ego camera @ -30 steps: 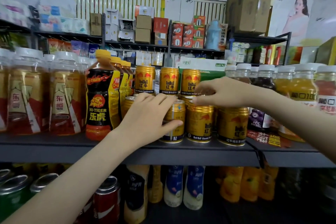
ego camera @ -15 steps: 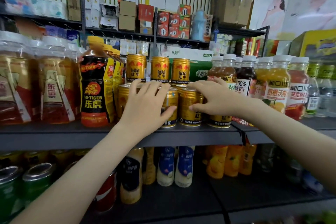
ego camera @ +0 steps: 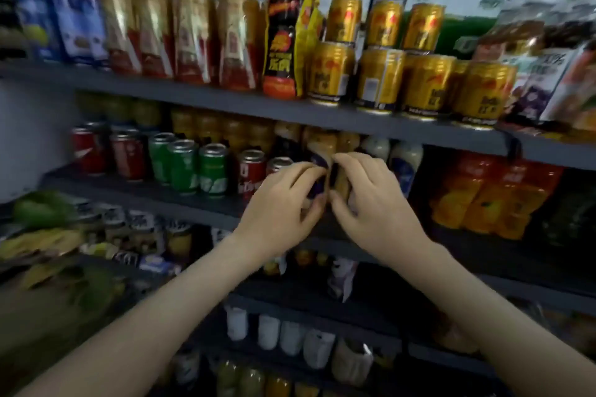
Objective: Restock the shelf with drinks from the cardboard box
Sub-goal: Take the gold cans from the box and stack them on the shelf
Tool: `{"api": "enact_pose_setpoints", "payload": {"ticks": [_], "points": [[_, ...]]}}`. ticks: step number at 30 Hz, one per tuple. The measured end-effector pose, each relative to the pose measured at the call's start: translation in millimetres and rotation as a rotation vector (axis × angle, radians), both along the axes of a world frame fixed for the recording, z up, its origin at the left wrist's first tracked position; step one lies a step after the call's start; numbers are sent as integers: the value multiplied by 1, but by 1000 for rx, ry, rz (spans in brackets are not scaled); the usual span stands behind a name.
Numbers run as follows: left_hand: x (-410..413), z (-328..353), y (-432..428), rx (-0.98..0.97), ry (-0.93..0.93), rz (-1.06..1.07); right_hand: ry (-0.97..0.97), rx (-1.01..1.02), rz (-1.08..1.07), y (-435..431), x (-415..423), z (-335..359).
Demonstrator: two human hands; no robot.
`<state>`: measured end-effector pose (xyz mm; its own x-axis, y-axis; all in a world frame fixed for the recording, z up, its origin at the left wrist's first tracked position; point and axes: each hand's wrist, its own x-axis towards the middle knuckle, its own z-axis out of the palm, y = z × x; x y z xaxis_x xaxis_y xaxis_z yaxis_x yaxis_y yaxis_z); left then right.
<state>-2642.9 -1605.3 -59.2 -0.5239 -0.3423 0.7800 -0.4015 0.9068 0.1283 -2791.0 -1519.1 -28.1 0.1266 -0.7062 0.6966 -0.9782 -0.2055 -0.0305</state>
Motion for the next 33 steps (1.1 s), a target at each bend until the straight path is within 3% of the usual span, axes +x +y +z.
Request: {"api": "enact_pose_setpoints", "payload": {"ticks": [8, 13, 18, 26, 33], "points": [[183, -157, 73, 635, -272, 479, -27, 497, 344, -4, 147, -142], [294, -216, 102, 884, -387, 736, 67, 727, 549, -16, 251, -189], [395, -252, 118, 1070, -339, 904, 146, 804, 717, -51, 350, -224], [570, -291, 102, 1310, -305, 1054, 218, 1043, 712, -129, 522, -293], [662, -310, 57, 1451, -318, 1114, 166, 1271, 646, -191, 591, -338]]}}
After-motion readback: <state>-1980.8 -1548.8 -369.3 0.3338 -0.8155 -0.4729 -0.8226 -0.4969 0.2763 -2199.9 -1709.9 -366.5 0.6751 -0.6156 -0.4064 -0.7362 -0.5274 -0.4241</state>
